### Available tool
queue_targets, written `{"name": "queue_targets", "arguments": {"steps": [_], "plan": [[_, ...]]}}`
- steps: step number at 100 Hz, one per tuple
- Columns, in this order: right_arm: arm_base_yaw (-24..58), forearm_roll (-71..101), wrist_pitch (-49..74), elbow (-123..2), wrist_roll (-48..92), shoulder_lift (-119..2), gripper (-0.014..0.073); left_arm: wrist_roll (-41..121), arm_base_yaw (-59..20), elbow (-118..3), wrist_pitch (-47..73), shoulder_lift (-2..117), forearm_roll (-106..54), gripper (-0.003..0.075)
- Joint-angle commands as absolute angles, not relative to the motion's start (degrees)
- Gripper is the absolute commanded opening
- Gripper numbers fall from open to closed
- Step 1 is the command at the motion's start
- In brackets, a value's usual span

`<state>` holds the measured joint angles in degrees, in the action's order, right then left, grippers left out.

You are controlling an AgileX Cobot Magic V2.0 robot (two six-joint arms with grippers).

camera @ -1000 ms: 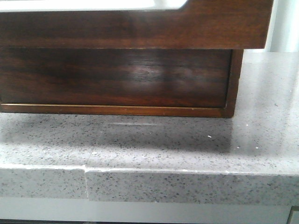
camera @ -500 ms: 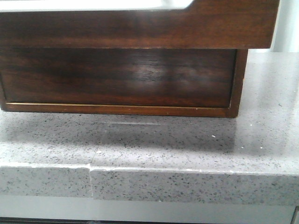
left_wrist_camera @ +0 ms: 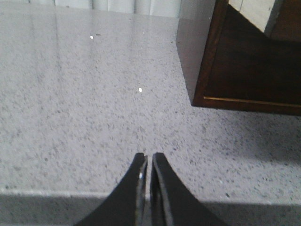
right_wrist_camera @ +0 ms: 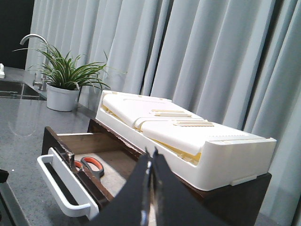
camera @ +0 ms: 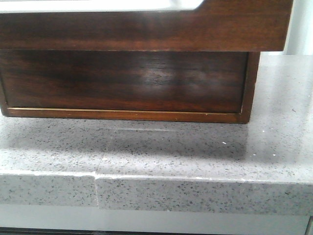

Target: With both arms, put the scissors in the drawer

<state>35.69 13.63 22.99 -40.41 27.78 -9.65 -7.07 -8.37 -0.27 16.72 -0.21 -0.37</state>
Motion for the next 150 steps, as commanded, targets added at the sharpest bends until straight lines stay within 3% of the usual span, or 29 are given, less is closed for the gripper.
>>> {"name": "queue_targets", "arguments": {"steps": [1, 79, 93, 108, 126, 141, 150], "plan": [[35.36, 13.31, 18.33, -41.59, 27.80, -10.46, -0.0046, -7.60, -8.27, 0.95, 16.36, -2.24, -2.26, -0.0020], [35.08, 13.31, 18.54, -41.07, 27.80, -10.33, -0.0046, -7.60, -8.27, 0.95, 17.28, -2.14, -2.26, -0.0020], [28.73, 11.38, 10.83, -34.98, 27.80, -8.56, -0.0046, -7.60, -8.27, 0.95, 17.28, -2.14, -2.26, -0.0020], [15.87, 11.38, -0.99, -20.93, 27.51, -5.61, -0.0046, -7.60, -8.27, 0.95, 17.28, -2.14, -2.26, -0.0020], [3.65, 4.92, -2.05, -5.57, 20.76, -1.32, -0.0046, -7.60, -8.27, 0.95, 17.28, -2.14, -2.26, -0.0020], [1.03, 1.79, -1.89, 1.47, 20.43, 2.01, -0.0046, -7.60, -8.27, 0.95, 17.28, -2.14, -2.26, -0.0020], [1.03, 0.87, 2.48, 2.45, 13.13, 2.04, -0.0046, -7.60, -8.27, 0.95, 17.28, -2.14, -2.26, -0.0020]]}}
